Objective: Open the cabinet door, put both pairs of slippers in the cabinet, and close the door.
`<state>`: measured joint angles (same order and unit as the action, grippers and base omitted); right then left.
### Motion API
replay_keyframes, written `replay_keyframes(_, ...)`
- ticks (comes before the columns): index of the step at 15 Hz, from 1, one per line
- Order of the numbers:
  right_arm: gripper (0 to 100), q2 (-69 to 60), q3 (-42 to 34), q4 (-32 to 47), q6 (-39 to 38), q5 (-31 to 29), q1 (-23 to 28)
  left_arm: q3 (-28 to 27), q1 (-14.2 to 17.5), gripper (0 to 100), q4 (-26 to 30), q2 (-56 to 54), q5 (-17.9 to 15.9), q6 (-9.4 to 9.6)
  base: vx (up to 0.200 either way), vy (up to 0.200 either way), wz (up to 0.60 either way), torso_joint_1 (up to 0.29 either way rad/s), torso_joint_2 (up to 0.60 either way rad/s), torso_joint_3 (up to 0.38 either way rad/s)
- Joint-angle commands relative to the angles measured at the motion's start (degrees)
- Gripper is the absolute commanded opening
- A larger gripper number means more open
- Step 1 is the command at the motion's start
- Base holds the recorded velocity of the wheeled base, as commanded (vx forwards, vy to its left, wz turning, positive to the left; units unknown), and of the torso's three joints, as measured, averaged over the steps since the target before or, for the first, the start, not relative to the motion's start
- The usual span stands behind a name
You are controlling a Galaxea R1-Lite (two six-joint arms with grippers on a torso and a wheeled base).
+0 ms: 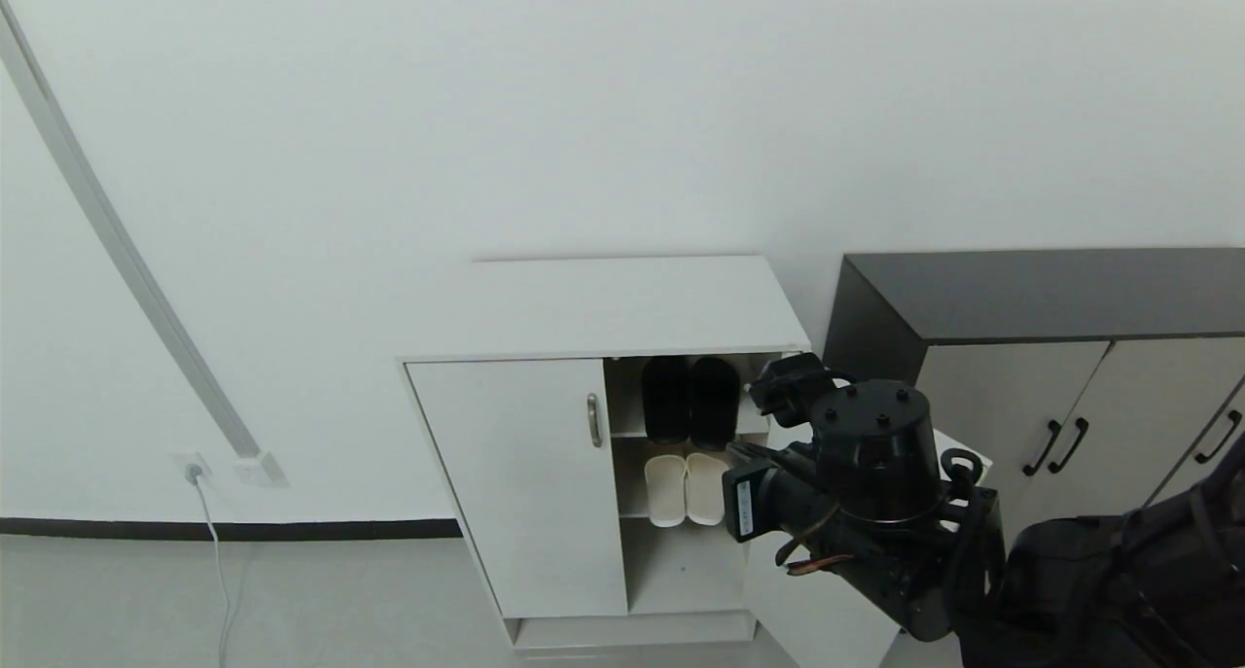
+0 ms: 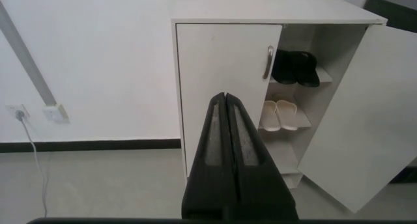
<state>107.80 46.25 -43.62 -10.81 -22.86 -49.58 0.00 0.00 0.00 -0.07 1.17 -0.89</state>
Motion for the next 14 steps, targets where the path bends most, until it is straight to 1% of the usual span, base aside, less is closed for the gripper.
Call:
replay_keyframes(1,0,0.0,-0.2,-0.1,0.0,0.0,0.0,0.0,0.0,0,-0.1,0.1,0.1,0.01,0.000,0.000,0.00,0.000,0.00,0.000)
replay_keyframes(4,0,-0.1,-0.3,-0.1,0.0,0.1,-0.3,0.0,0.0,0,0.0,0.1,0.0,0.10,0.000,0.000,0.00,0.000,0.00,0.000)
replay_keyframes(10,0,0.2,-0.4,0.0,0.0,0.1,-0.3,0.0,0.0,0,0.0,0.1,0.0,0.10,0.000,0.000,-0.60,0.006,0.00,0.000)
replay_keyframes(14,0,1.0,-0.4,-0.9,0.7,0.0,0.8,0.0,0.0,0,0.0,0.1,0.0,0.45,0.000,0.000,0.00,0.000,0.00,0.000)
